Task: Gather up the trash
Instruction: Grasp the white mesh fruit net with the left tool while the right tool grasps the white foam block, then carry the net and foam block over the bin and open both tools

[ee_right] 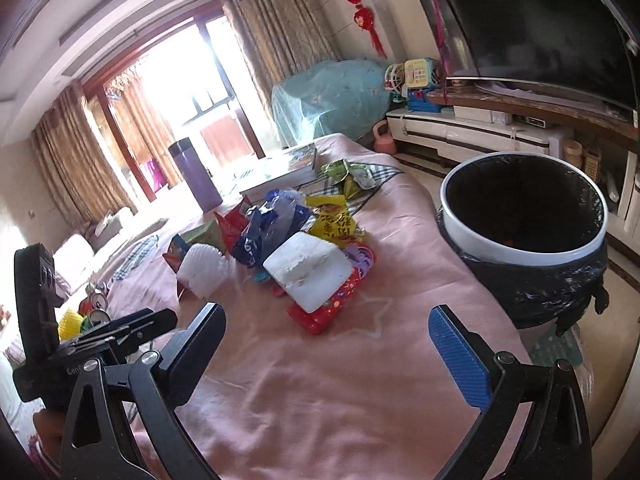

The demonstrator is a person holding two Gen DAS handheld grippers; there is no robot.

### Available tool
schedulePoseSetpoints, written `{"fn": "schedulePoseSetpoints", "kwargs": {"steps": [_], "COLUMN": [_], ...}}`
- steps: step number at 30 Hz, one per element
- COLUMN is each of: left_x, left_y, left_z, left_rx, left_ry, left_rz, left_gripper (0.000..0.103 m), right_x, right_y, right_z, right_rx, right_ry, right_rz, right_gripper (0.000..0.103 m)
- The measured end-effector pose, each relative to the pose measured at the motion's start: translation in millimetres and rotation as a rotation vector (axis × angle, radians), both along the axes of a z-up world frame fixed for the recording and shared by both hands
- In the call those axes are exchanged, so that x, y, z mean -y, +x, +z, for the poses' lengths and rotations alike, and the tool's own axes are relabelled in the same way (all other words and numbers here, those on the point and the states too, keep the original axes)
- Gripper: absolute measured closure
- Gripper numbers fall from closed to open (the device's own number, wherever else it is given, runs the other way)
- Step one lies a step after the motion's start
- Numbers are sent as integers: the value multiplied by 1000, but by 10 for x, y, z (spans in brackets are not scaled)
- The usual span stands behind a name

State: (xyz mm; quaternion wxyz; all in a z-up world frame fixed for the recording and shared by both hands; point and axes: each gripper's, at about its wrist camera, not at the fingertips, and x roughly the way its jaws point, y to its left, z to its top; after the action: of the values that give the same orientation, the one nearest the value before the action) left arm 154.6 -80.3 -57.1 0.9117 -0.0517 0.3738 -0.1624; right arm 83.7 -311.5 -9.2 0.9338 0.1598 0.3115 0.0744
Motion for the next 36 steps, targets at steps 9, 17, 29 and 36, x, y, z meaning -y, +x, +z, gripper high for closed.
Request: {"fn": "schedulePoseSetpoints", "kwargs": {"steps": [9, 17, 29, 36], "left_x": [40, 165, 137, 155], "left_y": [251, 749, 809, 518], "left_z": [53, -61, -194, -48], "left_rx": [22, 26, -35, -34], "left_ry": [61, 222, 153, 60], "left_rz": [-15, -11, -49, -76], "left_gripper": [22, 22, 85, 85], "right_x": [-151, -193, -228, -124], "right_y": [202, 433, 589, 364], "right_z": [-39, -19, -181, -49], "right_rx": [-25, -12, -66, -30], "right_ry": [-39, -88, -90, -58], "right_rz": [52, 79, 111, 85], "right_gripper": [1, 3, 52, 54]}}
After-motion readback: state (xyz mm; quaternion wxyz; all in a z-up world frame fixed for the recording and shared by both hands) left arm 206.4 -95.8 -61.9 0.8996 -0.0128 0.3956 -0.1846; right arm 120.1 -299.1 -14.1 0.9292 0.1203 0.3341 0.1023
